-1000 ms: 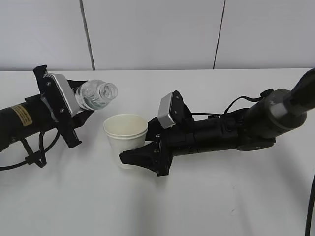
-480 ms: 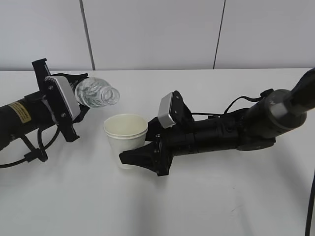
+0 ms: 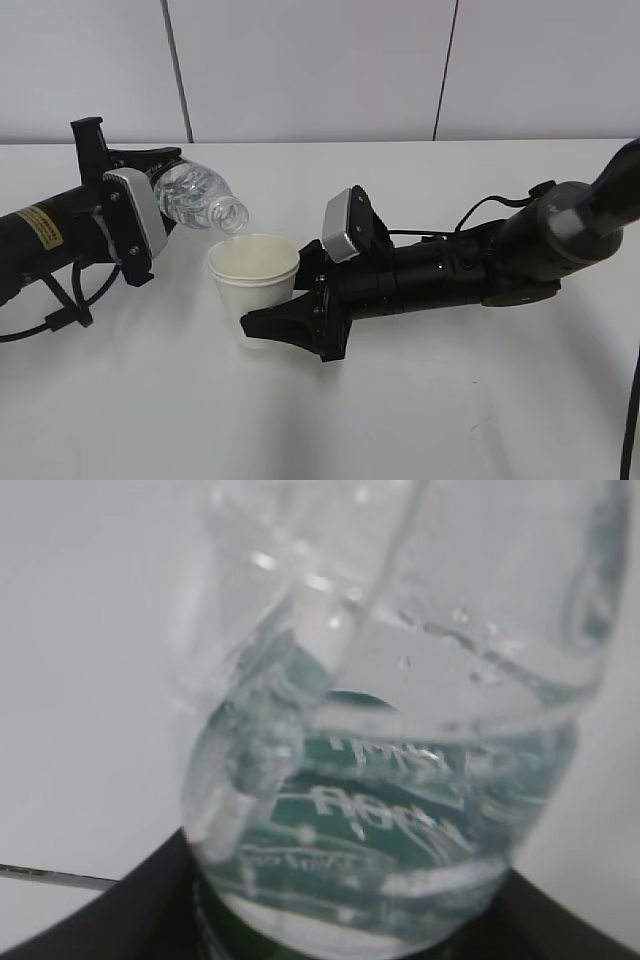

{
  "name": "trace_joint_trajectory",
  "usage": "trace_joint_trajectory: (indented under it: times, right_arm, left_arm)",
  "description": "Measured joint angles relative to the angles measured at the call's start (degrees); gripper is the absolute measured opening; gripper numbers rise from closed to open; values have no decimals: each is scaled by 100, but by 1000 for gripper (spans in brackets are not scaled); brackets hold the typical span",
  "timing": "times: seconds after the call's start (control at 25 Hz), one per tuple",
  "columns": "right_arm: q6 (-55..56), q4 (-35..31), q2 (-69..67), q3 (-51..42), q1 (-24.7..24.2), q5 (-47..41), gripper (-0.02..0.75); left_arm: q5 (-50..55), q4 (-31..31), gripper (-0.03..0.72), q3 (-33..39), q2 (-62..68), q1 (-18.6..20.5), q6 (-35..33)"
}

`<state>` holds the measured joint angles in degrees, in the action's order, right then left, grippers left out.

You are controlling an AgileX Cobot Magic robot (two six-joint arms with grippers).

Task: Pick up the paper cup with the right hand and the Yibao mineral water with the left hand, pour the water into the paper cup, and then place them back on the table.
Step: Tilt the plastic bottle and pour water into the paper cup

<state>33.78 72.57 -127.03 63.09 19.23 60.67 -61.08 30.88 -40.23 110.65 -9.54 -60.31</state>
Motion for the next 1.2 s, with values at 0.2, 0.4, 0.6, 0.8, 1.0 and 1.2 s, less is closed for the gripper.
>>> trace_joint_trajectory:
  times: [0.2,0.4,0.6,0.8,1.0,1.2]
  right_arm:
    - [0,0,0,0,0,-12,531]
    - [0,11,0,0,0,-116,531]
    - [0,21,0,0,0,-173,531]
    - [0,51,0,0,0,-177,531]
    - [0,152,0,0,0,-187,531]
    - [-62,298,0,0,0,-187,531]
  left_arm:
    - [-119,0,389,0,0,0,-241]
    - [-119,0,388,0,0,0,-284]
    - [-119,0,387,0,0,0,-463]
    - [-123,0,386,0,0,0,-597]
    - [-125,0,386,0,0,0,-665]
    - [-125,0,386,0,0,0,-690]
